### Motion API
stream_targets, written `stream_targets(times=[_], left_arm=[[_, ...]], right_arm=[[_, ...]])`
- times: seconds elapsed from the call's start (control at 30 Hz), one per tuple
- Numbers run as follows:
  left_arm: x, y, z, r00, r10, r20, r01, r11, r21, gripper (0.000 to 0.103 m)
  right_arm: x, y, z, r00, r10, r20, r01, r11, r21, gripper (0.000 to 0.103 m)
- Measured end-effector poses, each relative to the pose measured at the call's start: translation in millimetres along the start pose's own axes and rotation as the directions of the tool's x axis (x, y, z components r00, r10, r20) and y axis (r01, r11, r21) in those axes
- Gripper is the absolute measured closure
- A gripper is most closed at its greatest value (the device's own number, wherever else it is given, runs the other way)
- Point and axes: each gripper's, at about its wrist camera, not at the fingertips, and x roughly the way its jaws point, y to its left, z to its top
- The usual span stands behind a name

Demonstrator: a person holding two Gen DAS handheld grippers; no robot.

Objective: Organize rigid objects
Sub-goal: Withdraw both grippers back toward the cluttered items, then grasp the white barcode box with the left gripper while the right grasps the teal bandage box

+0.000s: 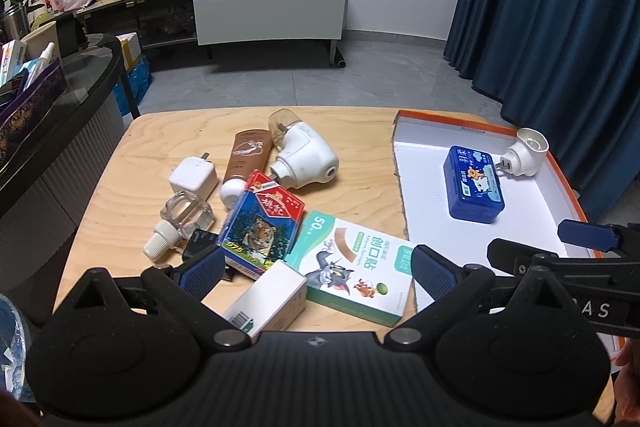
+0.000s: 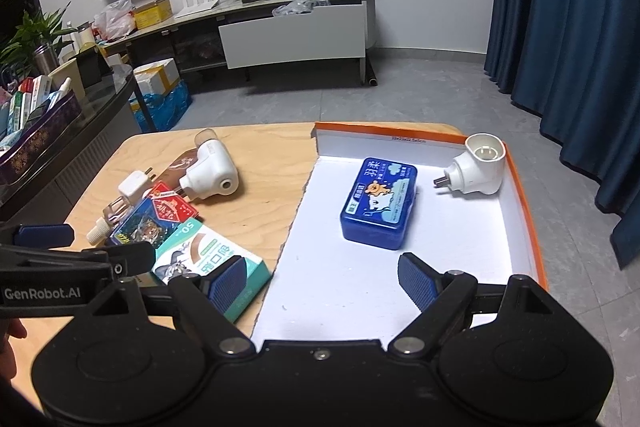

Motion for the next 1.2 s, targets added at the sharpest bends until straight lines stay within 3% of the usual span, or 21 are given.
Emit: stream_targets(times=[0.63, 0.8, 1.1, 1.2], left_arm=[[0.1, 23.1, -7.3, 1.0, -0.004, -0.013, 0.004, 0.999, -0.041, 0.001], [-0.2, 35.0, -14.4, 0.999, -0.045, -0.019, 0.044, 0.997, -0.061, 0.001], [6.5, 90.6, -41.9, 0.998, 0.024, -0.053, -0.03, 0.992, -0.123, 0.0], [4.7, 103.3, -47.9, 0.999, -0.003, -0.044, -0.004, 0.987, -0.158, 0.0]], right_arm=[[11.6, 20.9, -6.1, 0.999, 0.024, -0.039, -0.025, 0.999, -0.03, 0.005], [14.5, 28.8, -10.0, 0.997, 0.053, -0.055, -0.056, 0.997, -0.049, 0.005], [17.0, 30.4, -19.4, 0.995, 0.07, -0.074, -0.075, 0.995, -0.066, 0.005], [18.5, 29.9, -20.8, 0.994, 0.074, -0.078, -0.079, 0.995, -0.063, 0.005]])
